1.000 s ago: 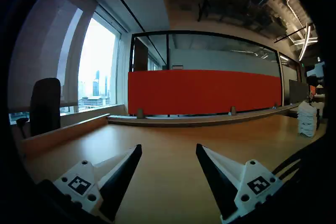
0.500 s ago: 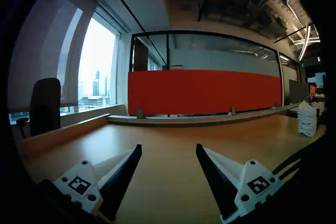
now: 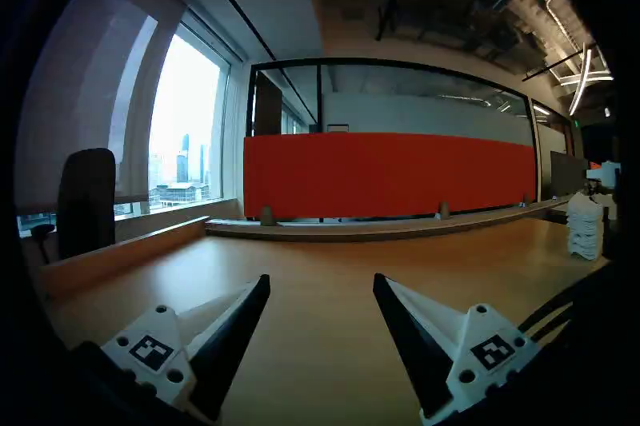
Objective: Fold towel
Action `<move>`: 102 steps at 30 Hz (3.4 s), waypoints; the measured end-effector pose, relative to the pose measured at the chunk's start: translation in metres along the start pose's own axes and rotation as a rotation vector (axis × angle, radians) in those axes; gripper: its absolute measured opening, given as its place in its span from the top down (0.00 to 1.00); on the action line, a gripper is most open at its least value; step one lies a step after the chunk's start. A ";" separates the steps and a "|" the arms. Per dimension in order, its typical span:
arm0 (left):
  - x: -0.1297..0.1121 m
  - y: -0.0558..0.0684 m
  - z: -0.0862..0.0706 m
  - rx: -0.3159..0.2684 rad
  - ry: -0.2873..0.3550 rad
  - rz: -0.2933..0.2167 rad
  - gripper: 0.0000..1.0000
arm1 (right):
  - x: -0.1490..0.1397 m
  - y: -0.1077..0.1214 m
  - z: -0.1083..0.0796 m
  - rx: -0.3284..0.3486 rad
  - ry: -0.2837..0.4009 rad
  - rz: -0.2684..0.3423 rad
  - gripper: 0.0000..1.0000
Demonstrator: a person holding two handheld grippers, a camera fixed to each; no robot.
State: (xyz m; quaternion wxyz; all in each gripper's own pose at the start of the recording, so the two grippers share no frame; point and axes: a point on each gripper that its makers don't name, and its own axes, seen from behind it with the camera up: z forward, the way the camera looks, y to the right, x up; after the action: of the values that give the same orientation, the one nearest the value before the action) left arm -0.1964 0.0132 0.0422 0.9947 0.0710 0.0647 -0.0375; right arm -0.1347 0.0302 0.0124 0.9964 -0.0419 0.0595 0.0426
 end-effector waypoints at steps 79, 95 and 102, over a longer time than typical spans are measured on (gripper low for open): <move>-0.001 -0.001 0.001 0.000 0.000 -0.001 0.04 | -0.075 -0.007 0.001 0.020 -0.035 -0.073 0.01; 0.003 -0.002 -0.001 0.000 -0.001 0.000 0.04 | -0.074 -0.007 0.000 0.020 -0.035 -0.073 0.01; 0.008 -0.003 -0.002 0.000 -0.003 0.001 0.04 | -0.074 -0.007 0.000 0.020 -0.035 -0.073 0.01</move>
State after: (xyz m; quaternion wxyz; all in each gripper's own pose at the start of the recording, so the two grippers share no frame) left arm -0.1895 0.0102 0.0385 0.9948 0.0708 0.0632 -0.0373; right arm -0.2074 0.0170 0.0222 0.9986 -0.0332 0.0409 0.0063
